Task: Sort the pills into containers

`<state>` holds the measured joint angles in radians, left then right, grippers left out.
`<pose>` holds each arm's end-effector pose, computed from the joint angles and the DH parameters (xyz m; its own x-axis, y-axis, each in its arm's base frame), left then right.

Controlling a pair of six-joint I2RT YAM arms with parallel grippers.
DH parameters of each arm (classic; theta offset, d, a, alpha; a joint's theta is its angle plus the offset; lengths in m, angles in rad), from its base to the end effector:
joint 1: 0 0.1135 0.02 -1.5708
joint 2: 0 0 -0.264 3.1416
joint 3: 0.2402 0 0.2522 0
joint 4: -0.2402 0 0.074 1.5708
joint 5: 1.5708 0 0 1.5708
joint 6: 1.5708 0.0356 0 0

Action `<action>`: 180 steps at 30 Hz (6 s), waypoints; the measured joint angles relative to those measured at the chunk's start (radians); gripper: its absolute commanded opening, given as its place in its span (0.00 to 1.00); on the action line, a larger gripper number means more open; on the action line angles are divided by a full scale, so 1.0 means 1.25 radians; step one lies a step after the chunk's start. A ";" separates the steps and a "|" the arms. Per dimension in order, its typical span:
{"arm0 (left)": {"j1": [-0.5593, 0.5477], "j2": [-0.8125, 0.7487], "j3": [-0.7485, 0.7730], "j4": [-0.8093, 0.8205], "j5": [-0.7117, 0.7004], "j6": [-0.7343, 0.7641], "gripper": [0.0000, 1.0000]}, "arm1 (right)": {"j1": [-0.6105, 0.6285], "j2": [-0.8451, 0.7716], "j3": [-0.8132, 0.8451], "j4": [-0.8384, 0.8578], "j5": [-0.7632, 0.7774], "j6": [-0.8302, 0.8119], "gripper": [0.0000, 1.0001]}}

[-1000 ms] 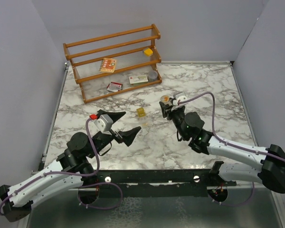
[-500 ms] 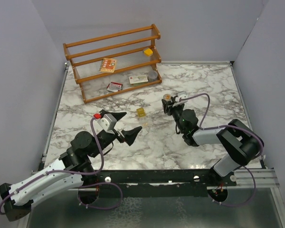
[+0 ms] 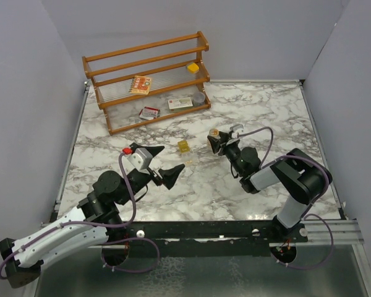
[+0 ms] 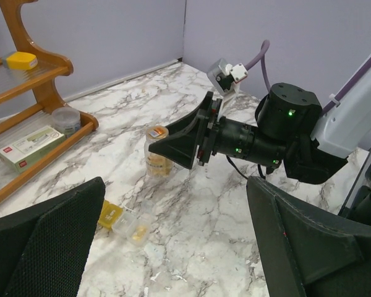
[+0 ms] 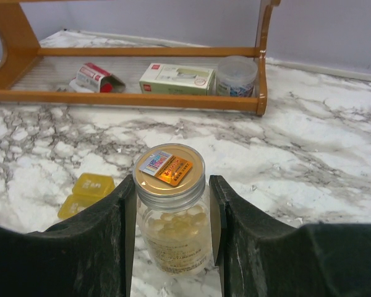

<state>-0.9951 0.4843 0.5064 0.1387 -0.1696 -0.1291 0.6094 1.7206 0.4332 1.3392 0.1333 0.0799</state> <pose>0.0800 -0.1122 0.3193 -0.0083 -0.2203 -0.9754 0.7412 0.6534 -0.1539 0.2443 0.1648 0.1618 0.0057 0.1005 -0.9949 -0.4604 0.8835 0.0866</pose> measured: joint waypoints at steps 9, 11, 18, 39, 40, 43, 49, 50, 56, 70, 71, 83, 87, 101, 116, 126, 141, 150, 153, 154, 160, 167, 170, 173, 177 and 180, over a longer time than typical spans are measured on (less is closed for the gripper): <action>0.000 0.032 0.000 0.000 0.000 0.000 0.99 | -0.001 0.027 -0.066 0.056 -0.054 0.010 0.01; 0.000 0.039 0.000 0.000 0.000 0.000 0.99 | -0.001 0.041 -0.068 0.067 -0.060 0.012 0.01; 0.000 0.035 0.000 0.000 0.000 0.000 0.99 | -0.001 0.081 -0.084 0.090 -0.074 0.017 0.01; 0.000 0.030 0.000 0.001 0.000 0.000 0.99 | -0.002 0.082 -0.172 0.096 -0.099 0.015 0.86; 0.000 0.030 0.000 0.001 0.000 0.000 0.99 | -0.002 0.082 -0.178 0.096 -0.099 0.014 0.86; 0.000 0.030 0.000 0.001 0.000 0.000 0.99 | -0.001 0.072 -0.181 0.096 -0.099 0.008 0.86; 0.000 0.029 0.000 0.001 -0.001 0.000 0.99 | 0.014 -0.049 -0.180 0.067 -0.098 -0.009 0.87; 0.000 0.028 0.000 0.001 -0.001 0.000 0.99 | 0.019 -0.089 -0.180 0.045 -0.098 -0.012 0.87; 0.000 0.018 0.000 0.001 -0.013 -0.001 0.99 | 0.046 -0.455 -0.134 -0.264 -0.073 -0.030 0.97; 0.000 0.073 0.013 -0.017 -0.188 -0.049 0.99 | 0.016 -0.455 0.358 -0.797 0.153 -0.003 0.94; 0.000 0.082 0.015 -0.021 -0.204 -0.053 0.99 | 0.000 -0.407 0.385 -0.816 0.149 0.002 0.91; 0.060 0.193 0.075 -0.020 -0.256 -0.057 0.99 | -0.289 0.024 0.688 -0.976 0.044 0.045 0.74; 0.172 0.278 0.108 -0.004 -0.149 -0.078 0.99 | -0.284 0.121 0.798 -0.971 0.042 0.016 0.68; 0.261 0.350 0.112 0.035 0.001 -0.092 0.99 | -0.311 0.446 1.018 -0.958 0.082 -0.032 0.68; 0.260 0.387 0.104 0.050 0.019 -0.093 0.99 | -0.391 0.580 1.252 -0.979 0.092 -0.041 0.58; 0.261 0.403 0.096 0.061 0.020 -0.094 0.99 | -0.417 0.625 1.254 -1.031 0.068 -0.041 0.50; 0.261 0.410 0.096 0.062 0.025 -0.096 0.99 | -0.421 0.646 1.280 -1.073 0.047 -0.044 0.39; 0.261 0.412 0.096 0.062 0.026 -0.099 0.99 | -0.426 0.647 1.269 -1.095 0.047 -0.047 0.38; 0.261 0.413 0.096 0.062 0.026 -0.099 0.99 | -0.428 0.647 1.259 -1.098 0.047 -0.047 0.38; 0.261 0.413 0.096 0.062 0.026 -0.100 0.99 | -0.428 0.647 1.256 -1.101 0.047 -0.047 0.38; 0.261 0.414 0.096 0.062 0.028 -0.100 0.99 | -0.430 0.651 1.255 -1.101 0.046 -0.047 0.34; 0.261 0.414 0.096 0.063 0.031 -0.101 0.99 | -0.432 0.651 1.255 -1.102 0.044 -0.047 0.25; 0.261 0.414 0.096 0.063 0.031 -0.101 0.99 | -0.433 0.652 1.255 -1.101 0.043 -0.048 0.18; 0.261 0.414 0.096 0.063 0.031 -0.101 0.99 | -0.433 0.652 1.255 -1.101 0.042 -0.051 0.16; 0.261 0.414 0.096 0.063 0.031 -0.102 0.99 | -0.433 0.652 1.255 -1.101 0.042 -0.053 0.12; 0.261 0.414 0.096 0.063 0.031 -0.102 0.99 | -0.433 0.652 1.255 -1.101 0.042 -0.054 0.09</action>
<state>-0.6693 1.0016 0.6258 0.2169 -0.1307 -0.2562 0.0677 2.5359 2.0022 -0.0376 0.1860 0.0128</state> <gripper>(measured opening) 0.991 0.130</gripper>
